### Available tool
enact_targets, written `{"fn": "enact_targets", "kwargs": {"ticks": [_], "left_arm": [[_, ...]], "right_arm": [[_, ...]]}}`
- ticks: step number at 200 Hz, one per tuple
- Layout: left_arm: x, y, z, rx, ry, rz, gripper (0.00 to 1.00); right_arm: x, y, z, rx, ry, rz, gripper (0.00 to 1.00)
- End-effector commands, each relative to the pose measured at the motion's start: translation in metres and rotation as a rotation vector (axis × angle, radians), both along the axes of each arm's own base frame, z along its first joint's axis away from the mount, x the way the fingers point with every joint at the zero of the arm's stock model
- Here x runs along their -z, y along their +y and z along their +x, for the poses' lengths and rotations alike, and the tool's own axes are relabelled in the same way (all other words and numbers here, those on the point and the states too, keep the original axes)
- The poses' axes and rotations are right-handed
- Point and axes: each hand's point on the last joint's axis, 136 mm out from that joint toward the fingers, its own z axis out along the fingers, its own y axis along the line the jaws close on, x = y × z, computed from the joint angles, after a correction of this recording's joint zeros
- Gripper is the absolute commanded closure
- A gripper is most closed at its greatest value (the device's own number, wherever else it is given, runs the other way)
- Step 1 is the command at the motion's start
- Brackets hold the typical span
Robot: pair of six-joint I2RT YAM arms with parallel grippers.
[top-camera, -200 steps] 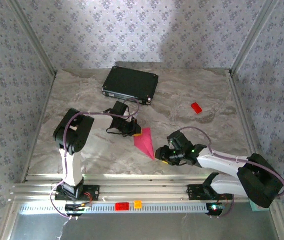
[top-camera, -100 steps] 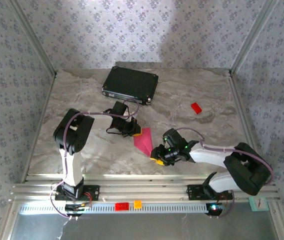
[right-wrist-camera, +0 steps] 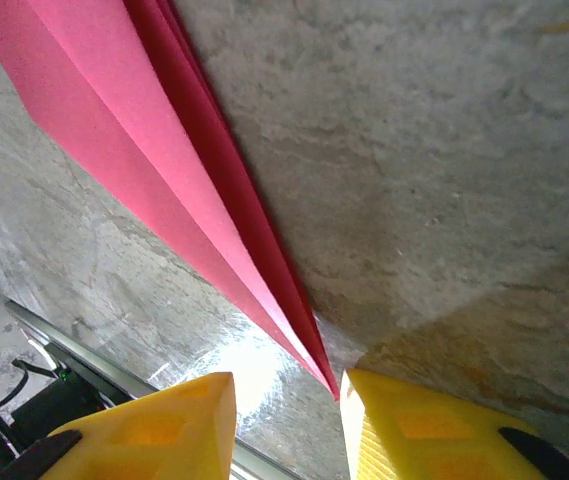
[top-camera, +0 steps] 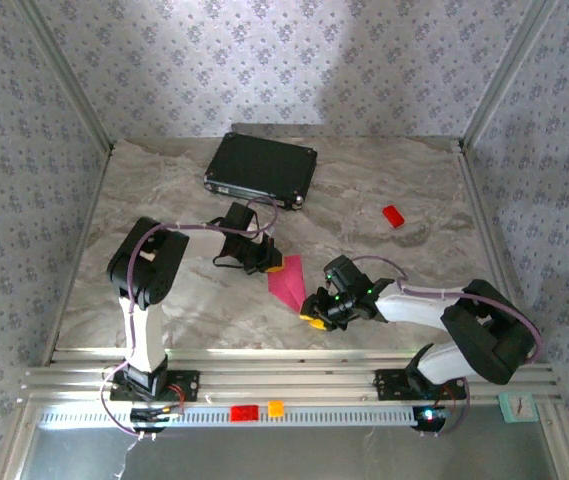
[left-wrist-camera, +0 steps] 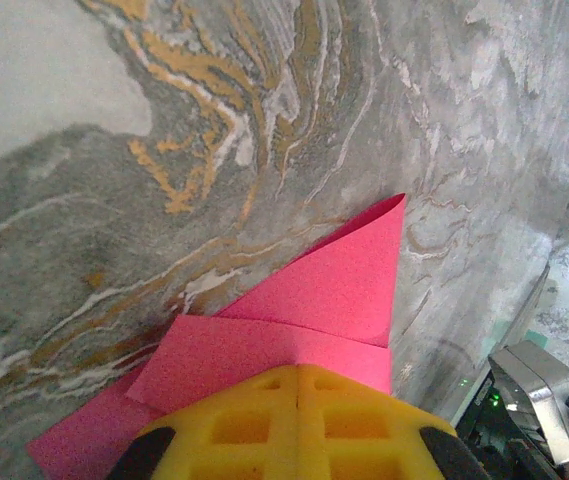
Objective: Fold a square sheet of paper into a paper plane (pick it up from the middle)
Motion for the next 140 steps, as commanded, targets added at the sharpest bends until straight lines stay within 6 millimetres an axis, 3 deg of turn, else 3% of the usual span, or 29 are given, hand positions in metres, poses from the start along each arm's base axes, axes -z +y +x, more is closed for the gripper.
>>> {"fn": "enact_targets", "kwargs": {"ticks": [1,68,117,140], "left_arm": [[0.035,0.016,-0.014,-0.043,0.102,0.102,1.00],[0.041,0.019,-0.020,-0.052,0.120,0.110,1.00],[0.037,0.016,-0.016,-0.056,0.110,0.098,1.00],[0.033,0.014,-0.013,-0.066,0.100,0.088,1.00]], "right_arm": [[-0.006,0.004,0.014,0.035,-0.059,0.030,0.65],[-0.010,0.001,0.015,0.039,-0.096,0.046,0.64],[-0.030,0.009,0.031,0.042,-0.230,0.120,0.64],[-0.029,0.006,0.035,0.050,-0.250,0.113,0.64]]}}
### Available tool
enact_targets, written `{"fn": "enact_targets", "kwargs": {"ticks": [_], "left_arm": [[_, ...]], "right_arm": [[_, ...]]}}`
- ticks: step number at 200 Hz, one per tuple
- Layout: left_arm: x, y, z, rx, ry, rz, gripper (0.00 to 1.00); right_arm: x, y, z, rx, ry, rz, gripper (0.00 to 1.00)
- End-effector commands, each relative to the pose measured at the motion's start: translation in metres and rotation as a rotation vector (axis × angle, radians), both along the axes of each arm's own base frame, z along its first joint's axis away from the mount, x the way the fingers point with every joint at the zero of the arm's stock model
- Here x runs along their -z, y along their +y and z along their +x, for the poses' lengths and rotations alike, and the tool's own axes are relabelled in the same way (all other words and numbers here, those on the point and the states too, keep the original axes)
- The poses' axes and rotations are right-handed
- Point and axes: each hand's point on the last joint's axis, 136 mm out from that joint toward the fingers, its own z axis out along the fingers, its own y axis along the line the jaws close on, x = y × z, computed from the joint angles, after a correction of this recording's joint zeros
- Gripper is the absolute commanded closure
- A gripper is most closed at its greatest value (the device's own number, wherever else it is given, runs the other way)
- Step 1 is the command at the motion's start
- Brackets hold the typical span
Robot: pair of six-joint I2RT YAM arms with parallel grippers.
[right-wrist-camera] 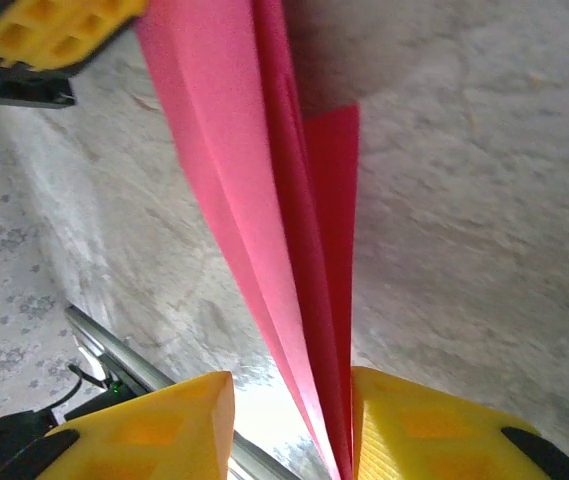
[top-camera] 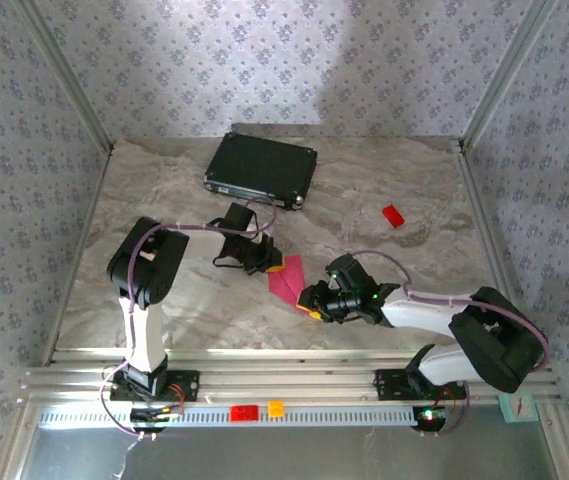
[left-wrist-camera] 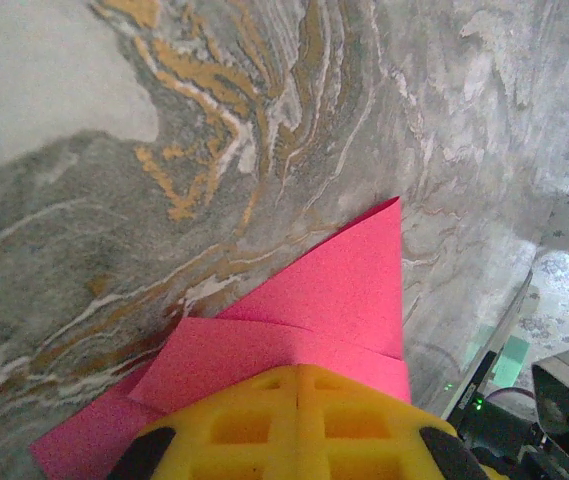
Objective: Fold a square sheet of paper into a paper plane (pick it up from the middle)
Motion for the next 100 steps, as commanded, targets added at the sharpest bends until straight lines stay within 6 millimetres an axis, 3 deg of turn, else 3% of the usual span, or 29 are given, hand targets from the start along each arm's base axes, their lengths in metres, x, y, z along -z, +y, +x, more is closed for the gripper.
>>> {"fn": "enact_targets", "kwargs": {"ticks": [1,38,100], "left_arm": [[0.034,0.017,-0.013,-0.046,0.086,0.108,1.00],[0.026,0.014,-0.009,-0.054,0.071,0.094,1.00],[0.011,0.009,-0.001,-0.065,0.040,0.063,0.99]], "right_arm": [[-0.006,-0.002,0.011,0.017,-0.074,0.013,0.64],[-0.007,0.001,0.011,0.004,-0.077,0.032,0.71],[-0.008,-0.003,0.011,0.007,-0.094,0.038,0.92]]}}
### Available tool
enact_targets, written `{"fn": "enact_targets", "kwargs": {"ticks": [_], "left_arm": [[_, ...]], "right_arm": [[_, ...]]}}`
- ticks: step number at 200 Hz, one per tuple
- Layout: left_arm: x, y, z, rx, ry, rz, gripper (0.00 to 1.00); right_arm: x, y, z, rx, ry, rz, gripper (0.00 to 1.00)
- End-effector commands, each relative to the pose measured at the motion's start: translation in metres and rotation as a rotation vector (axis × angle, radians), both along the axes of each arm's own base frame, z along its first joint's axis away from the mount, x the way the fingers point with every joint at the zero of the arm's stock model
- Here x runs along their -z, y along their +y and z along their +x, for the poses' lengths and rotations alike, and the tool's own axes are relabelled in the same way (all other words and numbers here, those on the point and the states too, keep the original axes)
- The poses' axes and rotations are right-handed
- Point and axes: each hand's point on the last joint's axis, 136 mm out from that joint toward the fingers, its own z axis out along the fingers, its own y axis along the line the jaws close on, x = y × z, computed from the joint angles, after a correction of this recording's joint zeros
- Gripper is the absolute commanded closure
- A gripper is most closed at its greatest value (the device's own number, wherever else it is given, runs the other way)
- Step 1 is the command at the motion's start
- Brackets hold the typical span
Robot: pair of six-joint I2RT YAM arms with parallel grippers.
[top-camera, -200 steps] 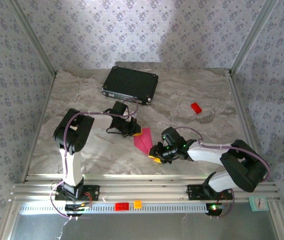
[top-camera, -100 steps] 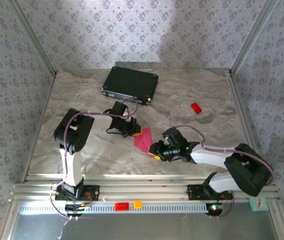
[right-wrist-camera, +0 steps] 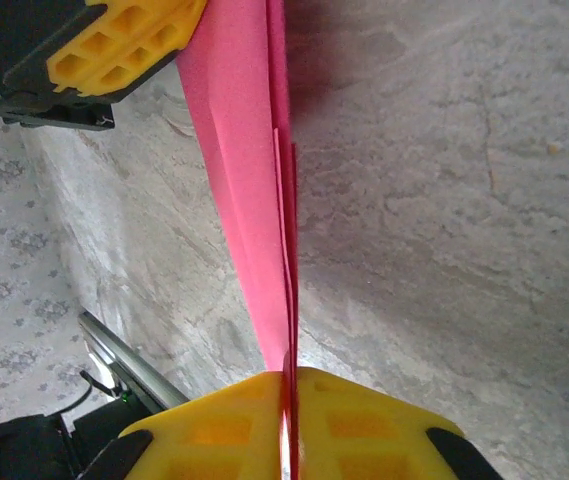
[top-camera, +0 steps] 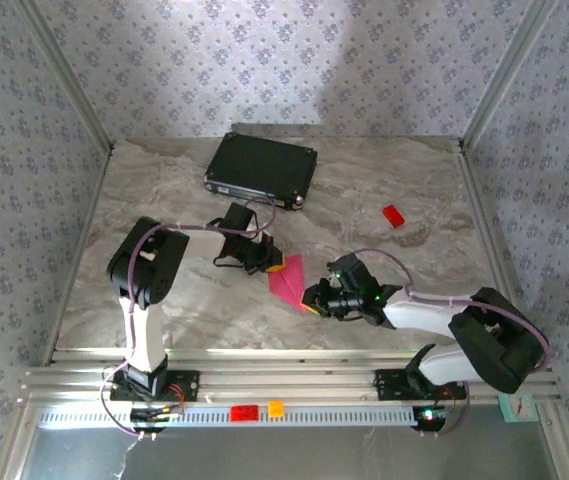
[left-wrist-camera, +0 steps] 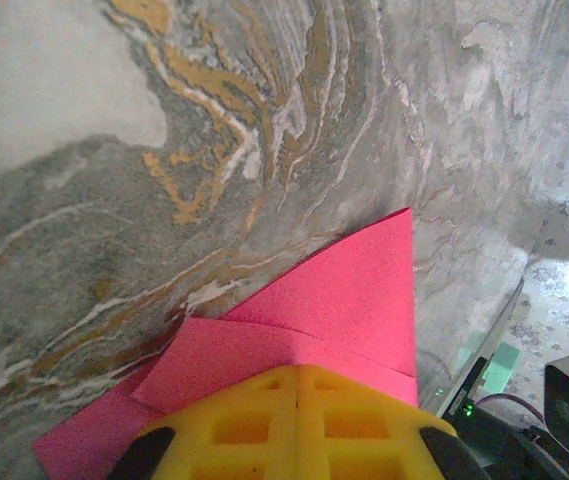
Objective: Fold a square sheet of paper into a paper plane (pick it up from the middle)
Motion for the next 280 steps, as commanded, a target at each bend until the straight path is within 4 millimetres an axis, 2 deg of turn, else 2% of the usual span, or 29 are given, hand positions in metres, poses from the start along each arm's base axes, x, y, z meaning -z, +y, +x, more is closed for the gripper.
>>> {"fn": "enact_targets", "kwargs": {"ticks": [1,34,59,70,89,117,148,196,220,244,280], "left_arm": [[0.011,0.010,-0.002,-0.041,0.022,0.067,0.99],[-0.011,0.009,0.002,-0.031,-0.030,0.045,0.93],[-0.025,0.010,0.005,-0.028,-0.067,0.046,0.80],[-0.029,0.012,0.006,-0.034,-0.080,0.056,0.78],[-0.035,0.016,0.007,-0.059,-0.097,0.062,0.74],[-0.056,0.016,0.013,-0.091,-0.138,0.024,0.70],[-0.074,0.028,0.016,-0.135,-0.185,0.031,0.63],[-0.076,0.057,0.010,-0.192,-0.197,0.048,0.62],[-0.082,0.063,0.002,-0.197,-0.215,0.030,0.61],[-0.087,0.069,-0.012,-0.184,-0.231,0.030,0.60],[-0.081,0.078,-0.028,-0.143,-0.206,0.074,0.59]], "right_arm": [[-0.006,-0.001,0.003,-0.003,-0.038,0.012,0.93],[-0.012,-0.001,0.003,-0.022,-0.072,0.011,0.98],[-0.015,-0.004,0.002,-0.025,-0.105,-0.011,1.00],[-0.019,-0.004,0.002,-0.037,-0.124,-0.025,1.00],[-0.022,-0.006,0.000,-0.072,-0.138,-0.097,1.00],[-0.030,-0.008,0.002,-0.083,-0.200,-0.192,1.00],[-0.038,-0.013,0.008,-0.067,-0.277,-0.300,1.00],[-0.044,-0.023,0.012,-0.061,-0.321,-0.468,1.00],[-0.041,-0.029,0.013,-0.016,-0.299,-0.519,1.00],[-0.042,-0.021,0.008,0.014,-0.275,-0.504,1.00],[-0.048,-0.005,-0.009,0.065,-0.246,-0.496,1.00]]}}
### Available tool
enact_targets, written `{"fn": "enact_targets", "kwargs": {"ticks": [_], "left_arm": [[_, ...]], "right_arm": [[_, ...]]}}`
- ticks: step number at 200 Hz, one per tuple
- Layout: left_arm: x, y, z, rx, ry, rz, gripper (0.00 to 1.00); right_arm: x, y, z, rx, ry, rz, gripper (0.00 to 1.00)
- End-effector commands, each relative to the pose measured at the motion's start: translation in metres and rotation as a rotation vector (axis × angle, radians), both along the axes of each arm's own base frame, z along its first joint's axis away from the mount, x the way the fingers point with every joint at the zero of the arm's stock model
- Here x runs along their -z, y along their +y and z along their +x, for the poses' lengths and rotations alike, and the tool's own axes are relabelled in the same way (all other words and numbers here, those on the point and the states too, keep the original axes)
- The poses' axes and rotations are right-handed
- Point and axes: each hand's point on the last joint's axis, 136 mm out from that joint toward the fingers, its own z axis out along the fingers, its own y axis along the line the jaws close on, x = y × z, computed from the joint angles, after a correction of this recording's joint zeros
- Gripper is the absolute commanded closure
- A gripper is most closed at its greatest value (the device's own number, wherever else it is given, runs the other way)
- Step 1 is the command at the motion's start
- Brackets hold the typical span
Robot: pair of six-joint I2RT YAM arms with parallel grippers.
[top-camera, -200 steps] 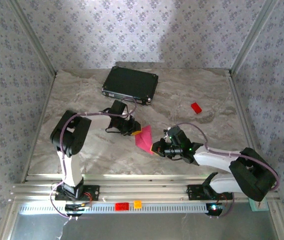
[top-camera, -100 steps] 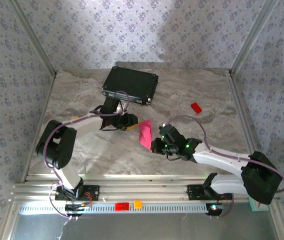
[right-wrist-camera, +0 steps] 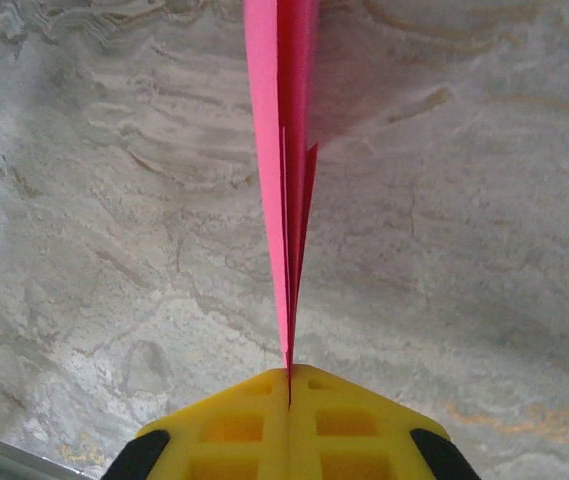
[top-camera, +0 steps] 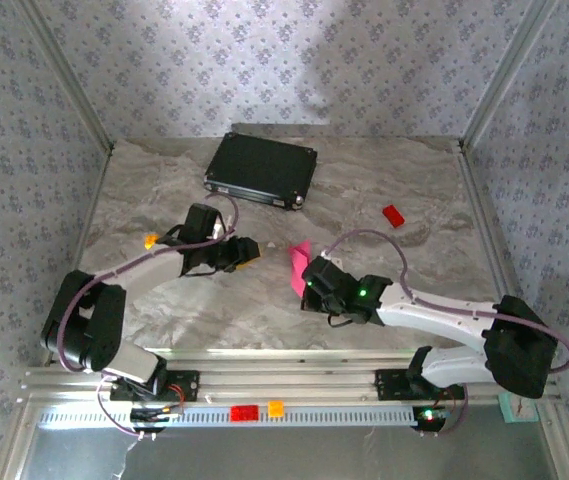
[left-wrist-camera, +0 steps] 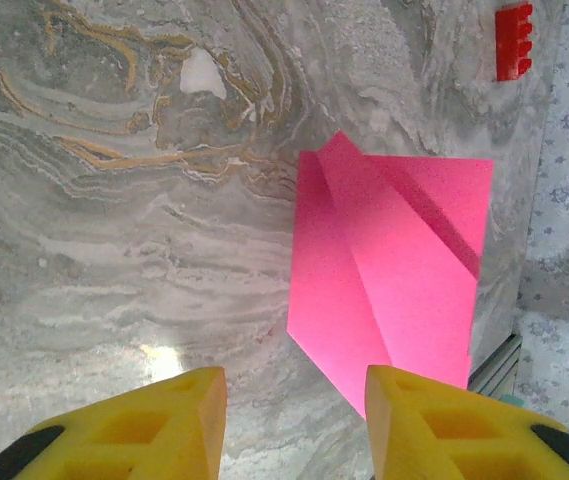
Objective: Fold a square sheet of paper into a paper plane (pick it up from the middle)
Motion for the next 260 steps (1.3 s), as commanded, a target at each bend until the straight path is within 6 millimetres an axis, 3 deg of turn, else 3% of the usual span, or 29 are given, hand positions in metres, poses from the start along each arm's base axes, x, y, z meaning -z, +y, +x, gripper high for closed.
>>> {"fn": "enact_targets", "kwargs": {"ticks": [1,25,75,126,146,171,189,220,260], "left_arm": [[0.000,0.005,-0.011,0.037,0.007,0.024,0.59],[-0.001,0.001,-0.012,0.046,0.031,0.004,0.59],[-0.012,-0.001,-0.009,0.035,0.018,-0.020,0.58],[-0.009,0.009,-0.022,0.052,-0.024,0.011,0.58],[-0.007,0.017,-0.030,0.042,-0.029,0.024,0.58],[-0.010,0.033,-0.043,0.018,-0.055,0.054,0.56],[-0.010,0.044,-0.049,0.005,-0.065,0.092,0.54],[-0.017,0.057,-0.052,-0.039,-0.080,0.118,0.53],[-0.029,0.080,-0.049,-0.135,-0.109,0.151,0.45]], "right_arm": [[-0.009,0.003,-0.005,0.094,0.000,-0.010,1.00],[-0.014,0.019,-0.016,0.073,-0.010,0.003,1.00],[-0.011,0.021,-0.031,0.022,0.010,-0.049,1.00],[-0.021,0.007,-0.025,0.018,-0.076,-0.113,1.00],[-0.038,0.002,-0.014,0.009,-0.170,-0.185,1.00],[-0.051,-0.013,-0.019,0.028,-0.245,-0.330,1.00],[-0.048,-0.014,-0.029,-0.027,-0.250,-0.386,1.00],[-0.039,-0.040,-0.042,-0.025,-0.199,-0.488,1.00],[-0.044,-0.051,-0.036,-0.078,-0.214,-0.499,1.00]]}}
